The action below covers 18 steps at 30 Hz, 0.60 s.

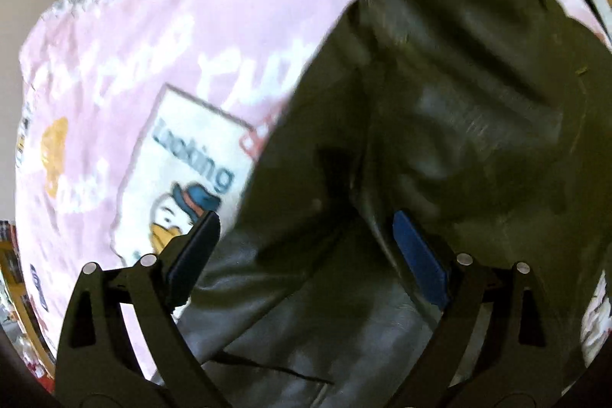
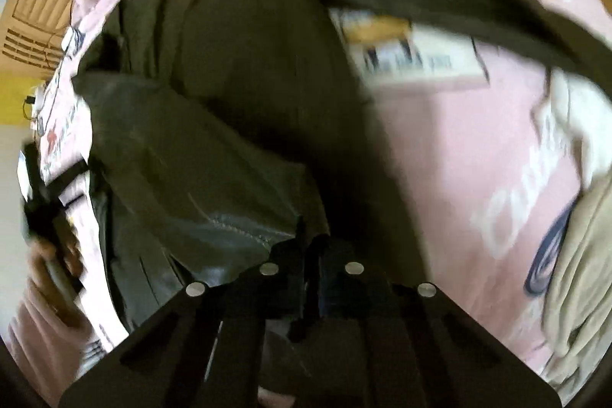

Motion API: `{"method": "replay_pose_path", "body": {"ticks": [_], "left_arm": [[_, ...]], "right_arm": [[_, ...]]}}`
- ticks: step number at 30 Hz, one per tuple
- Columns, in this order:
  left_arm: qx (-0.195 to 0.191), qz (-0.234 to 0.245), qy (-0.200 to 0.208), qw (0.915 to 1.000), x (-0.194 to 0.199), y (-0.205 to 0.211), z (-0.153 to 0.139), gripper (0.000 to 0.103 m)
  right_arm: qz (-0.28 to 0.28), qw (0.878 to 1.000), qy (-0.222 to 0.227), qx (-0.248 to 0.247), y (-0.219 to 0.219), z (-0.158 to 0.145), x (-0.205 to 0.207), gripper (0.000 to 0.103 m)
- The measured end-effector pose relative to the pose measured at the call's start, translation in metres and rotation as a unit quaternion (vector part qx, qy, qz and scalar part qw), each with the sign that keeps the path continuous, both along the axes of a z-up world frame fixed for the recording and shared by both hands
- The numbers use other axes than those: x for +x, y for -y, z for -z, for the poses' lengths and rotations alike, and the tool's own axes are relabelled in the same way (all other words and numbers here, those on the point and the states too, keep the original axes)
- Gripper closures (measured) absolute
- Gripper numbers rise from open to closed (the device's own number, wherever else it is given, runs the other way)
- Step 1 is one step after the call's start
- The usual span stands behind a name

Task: Fold large clothes

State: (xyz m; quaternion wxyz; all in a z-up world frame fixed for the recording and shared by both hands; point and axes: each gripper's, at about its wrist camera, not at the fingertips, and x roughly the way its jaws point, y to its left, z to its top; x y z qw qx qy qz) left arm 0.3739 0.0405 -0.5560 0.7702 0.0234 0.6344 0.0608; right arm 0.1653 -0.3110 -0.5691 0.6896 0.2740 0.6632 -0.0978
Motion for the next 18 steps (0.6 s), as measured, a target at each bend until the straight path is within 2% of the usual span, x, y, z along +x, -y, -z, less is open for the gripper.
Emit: {"method": "replay_pose_path", "body": {"ticks": [4,7,10,13,14,15,16,18], "left_arm": [[0.004,-0.004,0.063,0.9980,0.025,0.016,-0.054,0.013],[0.024,0.015,0.099,0.9947,0.076,0.030,-0.084,0.013],[0.036,0.040,0.092,0.9943,0.128,0.043,-0.088,0.013],[0.071,0.073,0.057,0.9931,0.178,0.073,-0.064,0.013],[0.085,0.082,0.031,0.9926,0.190,0.079,-0.047,0.017],[0.097,0.090,0.008,0.9911,0.197,0.083,-0.032,0.036],[0.104,0.092,-0.012,0.9902,0.202,0.088,-0.022,0.042],[0.100,0.089,-0.039,0.9902,0.206,0.095,0.000,0.073]], "right_arm": [[-0.014,0.999,-0.043,0.021,-0.007,0.041,-0.026,0.098],[-0.028,0.999,-0.032,0.003,-0.013,0.048,-0.029,0.098],[-0.020,0.999,-0.023,0.008,-0.011,0.055,-0.031,0.098],[-0.010,1.000,-0.010,0.014,-0.008,0.058,-0.037,0.098],[-0.007,1.000,-0.007,0.014,-0.008,0.058,-0.039,0.098],[-0.005,1.000,-0.006,0.014,-0.007,0.059,-0.040,0.098],[0.001,1.000,-0.003,0.012,-0.006,0.059,-0.039,0.098],[0.014,1.000,0.008,0.012,-0.008,0.057,-0.042,0.098]]}}
